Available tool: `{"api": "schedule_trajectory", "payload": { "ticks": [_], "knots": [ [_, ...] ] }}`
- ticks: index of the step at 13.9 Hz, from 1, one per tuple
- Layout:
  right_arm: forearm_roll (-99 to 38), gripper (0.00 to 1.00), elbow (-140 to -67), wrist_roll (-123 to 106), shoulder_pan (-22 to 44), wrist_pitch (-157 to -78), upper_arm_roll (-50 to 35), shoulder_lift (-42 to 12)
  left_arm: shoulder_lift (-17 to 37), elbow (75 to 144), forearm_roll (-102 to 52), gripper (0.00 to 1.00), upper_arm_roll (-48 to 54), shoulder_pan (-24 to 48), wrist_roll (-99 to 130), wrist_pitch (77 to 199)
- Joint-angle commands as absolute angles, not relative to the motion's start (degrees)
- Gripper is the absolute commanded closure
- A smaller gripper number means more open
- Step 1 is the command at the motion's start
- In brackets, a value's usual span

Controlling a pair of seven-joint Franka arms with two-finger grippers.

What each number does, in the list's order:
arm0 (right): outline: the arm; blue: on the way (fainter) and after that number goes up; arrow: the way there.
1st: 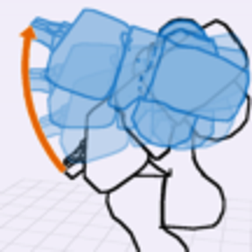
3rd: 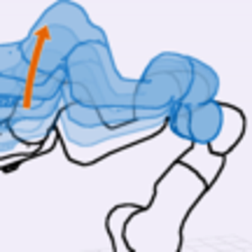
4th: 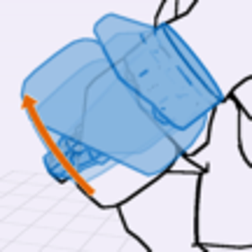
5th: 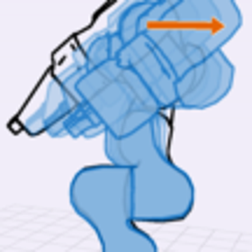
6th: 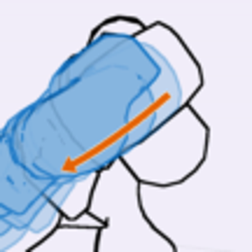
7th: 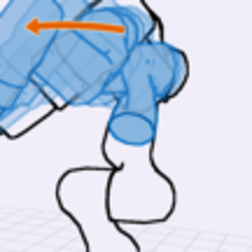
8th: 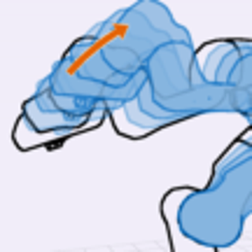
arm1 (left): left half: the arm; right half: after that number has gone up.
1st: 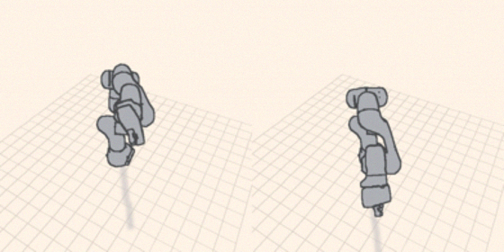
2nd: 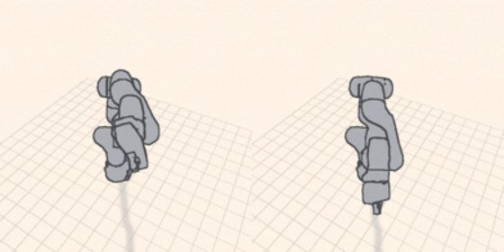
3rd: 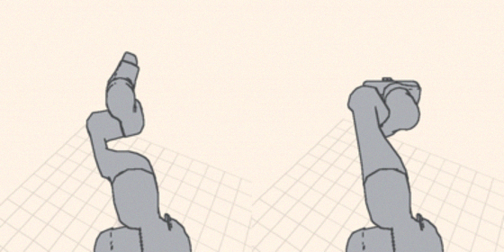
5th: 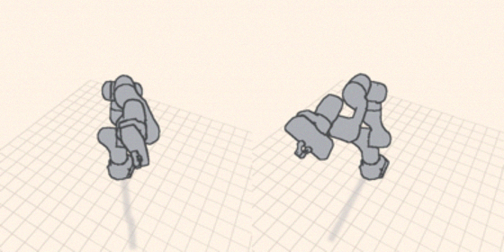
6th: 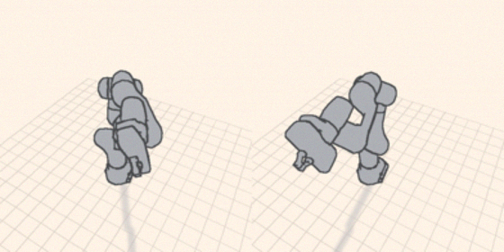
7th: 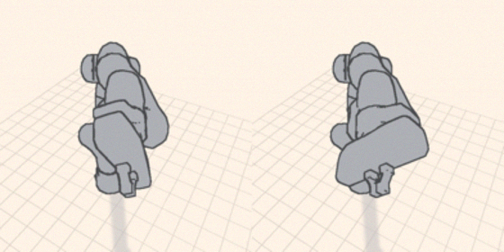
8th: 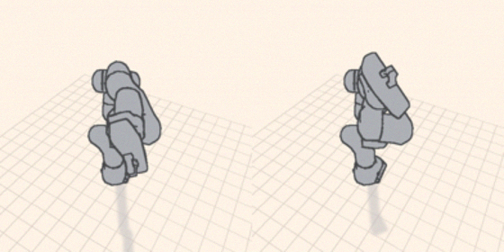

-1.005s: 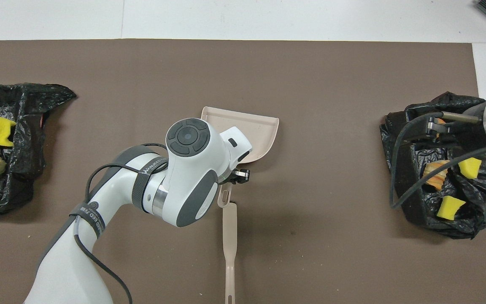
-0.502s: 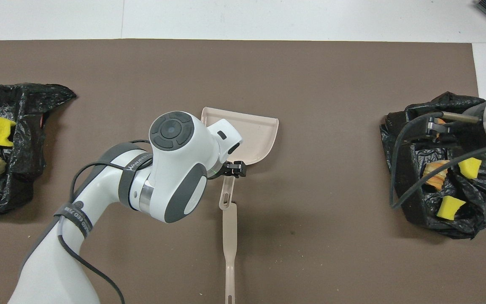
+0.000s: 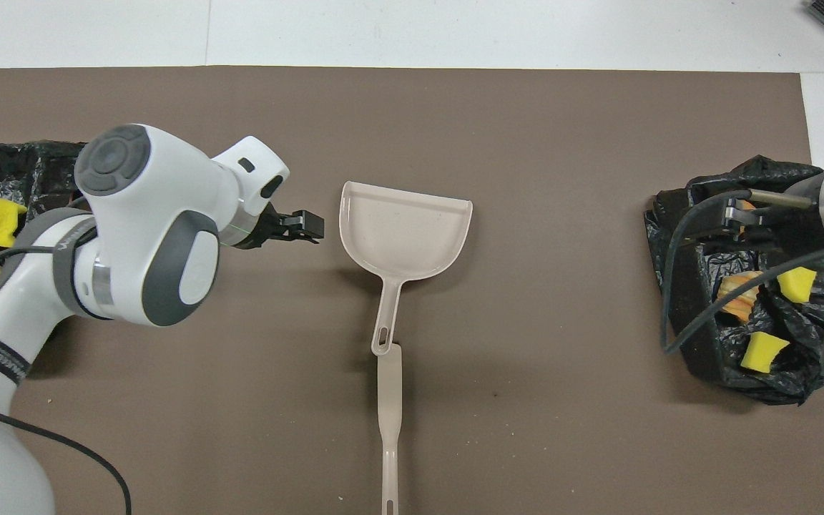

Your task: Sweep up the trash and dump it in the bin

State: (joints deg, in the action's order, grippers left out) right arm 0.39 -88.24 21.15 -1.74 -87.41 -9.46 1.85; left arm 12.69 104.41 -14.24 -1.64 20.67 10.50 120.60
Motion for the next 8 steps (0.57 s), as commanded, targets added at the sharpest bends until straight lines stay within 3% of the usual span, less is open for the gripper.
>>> {"api": "schedule_trajectory", "payload": {
  "ticks": [1, 8],
  "knots": [
    [0.3, 0.00, -87.5, 19.7, -2.2, -86.8, -9.8, 1.8, 10.6, 103.6, -10.8, 0.00, -1.3, 16.0, 6.4, 118.7],
    [0.3, 0.00, -87.5, 19.7, -2.1, -86.8, -9.8, 1.8, 9.1, 96.2, -3.3, 0.00, -1.5, 5.4, -5.0, 107.3]
  ]
}}
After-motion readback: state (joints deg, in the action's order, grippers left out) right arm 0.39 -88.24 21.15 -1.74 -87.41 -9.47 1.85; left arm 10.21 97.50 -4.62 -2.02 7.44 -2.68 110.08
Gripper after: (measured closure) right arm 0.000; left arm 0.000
